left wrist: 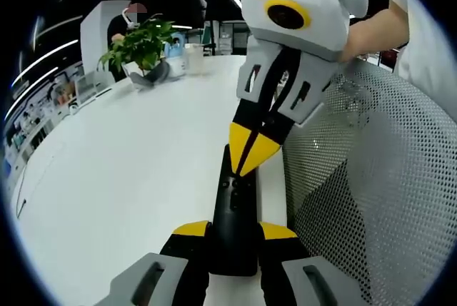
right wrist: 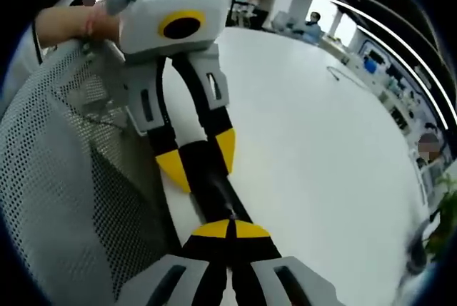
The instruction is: Press the specified remote control buttons in sequence, fully releasing each button before pressing the next.
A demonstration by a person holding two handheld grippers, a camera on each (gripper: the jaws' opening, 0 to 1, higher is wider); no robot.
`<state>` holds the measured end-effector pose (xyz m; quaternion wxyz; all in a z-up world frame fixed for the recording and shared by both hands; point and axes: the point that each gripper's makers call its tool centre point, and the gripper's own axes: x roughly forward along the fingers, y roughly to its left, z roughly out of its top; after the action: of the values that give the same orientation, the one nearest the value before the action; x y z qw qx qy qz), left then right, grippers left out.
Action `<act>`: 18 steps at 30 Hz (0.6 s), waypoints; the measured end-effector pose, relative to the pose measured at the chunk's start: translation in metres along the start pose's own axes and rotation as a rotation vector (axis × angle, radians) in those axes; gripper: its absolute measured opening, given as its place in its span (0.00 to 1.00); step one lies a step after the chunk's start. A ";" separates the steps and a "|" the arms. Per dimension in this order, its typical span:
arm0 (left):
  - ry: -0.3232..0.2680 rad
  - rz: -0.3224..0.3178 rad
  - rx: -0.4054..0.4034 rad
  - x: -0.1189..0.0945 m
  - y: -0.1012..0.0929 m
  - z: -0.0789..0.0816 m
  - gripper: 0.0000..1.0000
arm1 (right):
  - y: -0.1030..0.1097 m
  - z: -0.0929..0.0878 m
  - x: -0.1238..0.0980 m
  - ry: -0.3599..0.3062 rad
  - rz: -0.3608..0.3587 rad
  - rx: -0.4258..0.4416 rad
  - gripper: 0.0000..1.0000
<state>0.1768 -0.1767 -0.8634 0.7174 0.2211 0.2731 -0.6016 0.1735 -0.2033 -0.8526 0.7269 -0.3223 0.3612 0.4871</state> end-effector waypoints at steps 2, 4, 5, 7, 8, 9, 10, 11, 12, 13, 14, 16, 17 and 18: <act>0.000 0.000 0.000 0.000 0.000 0.000 0.25 | 0.003 0.004 0.000 -0.004 0.000 -0.027 0.00; 0.001 0.000 0.000 0.000 0.000 0.000 0.25 | 0.005 0.002 0.002 0.021 0.012 -0.047 0.00; 0.001 0.000 0.000 0.000 0.000 0.000 0.25 | 0.006 0.001 0.003 0.022 0.012 -0.053 0.00; 0.001 0.000 0.001 0.000 -0.001 0.000 0.25 | 0.006 0.002 0.003 0.012 0.017 -0.067 0.00; 0.001 0.000 0.000 0.000 -0.001 0.000 0.25 | 0.010 0.002 0.003 0.013 0.038 -0.055 0.00; 0.001 0.000 0.000 0.000 -0.001 0.000 0.25 | 0.012 0.003 0.003 0.010 0.046 -0.055 0.00; 0.001 0.000 0.000 -0.001 -0.001 0.000 0.25 | 0.014 0.002 0.004 0.019 0.049 -0.075 0.00; 0.001 -0.001 0.000 -0.001 -0.001 0.000 0.25 | 0.013 0.002 0.004 0.023 0.038 -0.108 0.00; 0.001 -0.001 0.000 -0.001 -0.001 0.000 0.25 | 0.013 0.002 0.005 0.027 0.033 -0.116 0.00; 0.001 -0.001 0.000 -0.001 -0.001 0.000 0.25 | 0.014 0.002 0.005 0.027 0.032 -0.105 0.00; 0.001 -0.001 0.000 -0.001 -0.001 0.000 0.25 | 0.013 0.002 0.005 0.028 0.031 -0.104 0.00; 0.001 -0.001 0.000 -0.001 -0.001 0.000 0.25 | 0.013 0.002 0.004 0.029 0.021 -0.098 0.00; 0.001 -0.001 0.000 -0.001 0.000 0.000 0.25 | 0.013 0.002 0.005 0.030 0.016 -0.104 0.00; 0.001 -0.001 0.000 -0.001 0.000 0.000 0.25 | 0.014 0.002 0.005 0.033 0.008 -0.114 0.00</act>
<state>0.1761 -0.1759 -0.8629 0.7170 0.2216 0.2736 -0.6017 0.1624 -0.1949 -0.8577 0.6993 -0.3696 0.3462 0.5044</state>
